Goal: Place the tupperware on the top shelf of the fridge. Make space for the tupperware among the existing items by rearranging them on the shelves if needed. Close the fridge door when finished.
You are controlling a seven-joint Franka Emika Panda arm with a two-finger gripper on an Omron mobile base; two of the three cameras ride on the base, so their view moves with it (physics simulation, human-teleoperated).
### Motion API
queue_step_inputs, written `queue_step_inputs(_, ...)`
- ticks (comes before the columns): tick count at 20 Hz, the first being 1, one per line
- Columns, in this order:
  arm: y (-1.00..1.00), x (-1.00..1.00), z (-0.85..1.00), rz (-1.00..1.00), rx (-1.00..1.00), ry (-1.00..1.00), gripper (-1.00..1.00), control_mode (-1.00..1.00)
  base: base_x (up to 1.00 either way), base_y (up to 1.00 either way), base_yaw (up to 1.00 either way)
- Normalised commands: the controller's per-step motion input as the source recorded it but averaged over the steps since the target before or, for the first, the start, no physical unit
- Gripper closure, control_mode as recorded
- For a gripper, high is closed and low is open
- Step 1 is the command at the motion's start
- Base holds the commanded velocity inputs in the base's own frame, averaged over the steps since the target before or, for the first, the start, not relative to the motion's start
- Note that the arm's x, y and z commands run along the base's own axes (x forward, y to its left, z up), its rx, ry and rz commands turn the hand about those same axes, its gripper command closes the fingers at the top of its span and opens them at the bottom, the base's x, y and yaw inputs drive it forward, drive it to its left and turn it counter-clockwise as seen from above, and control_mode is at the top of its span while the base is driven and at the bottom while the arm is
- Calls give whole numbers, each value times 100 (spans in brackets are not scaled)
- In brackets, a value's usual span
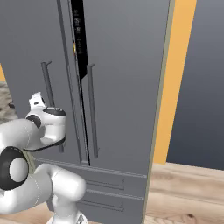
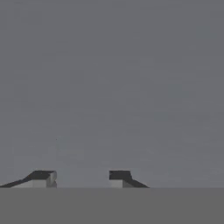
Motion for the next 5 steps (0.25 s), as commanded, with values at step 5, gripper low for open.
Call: queue_step_inputs(5, 0, 8, 4, 5, 0, 5, -100, -100, 0, 0, 0)
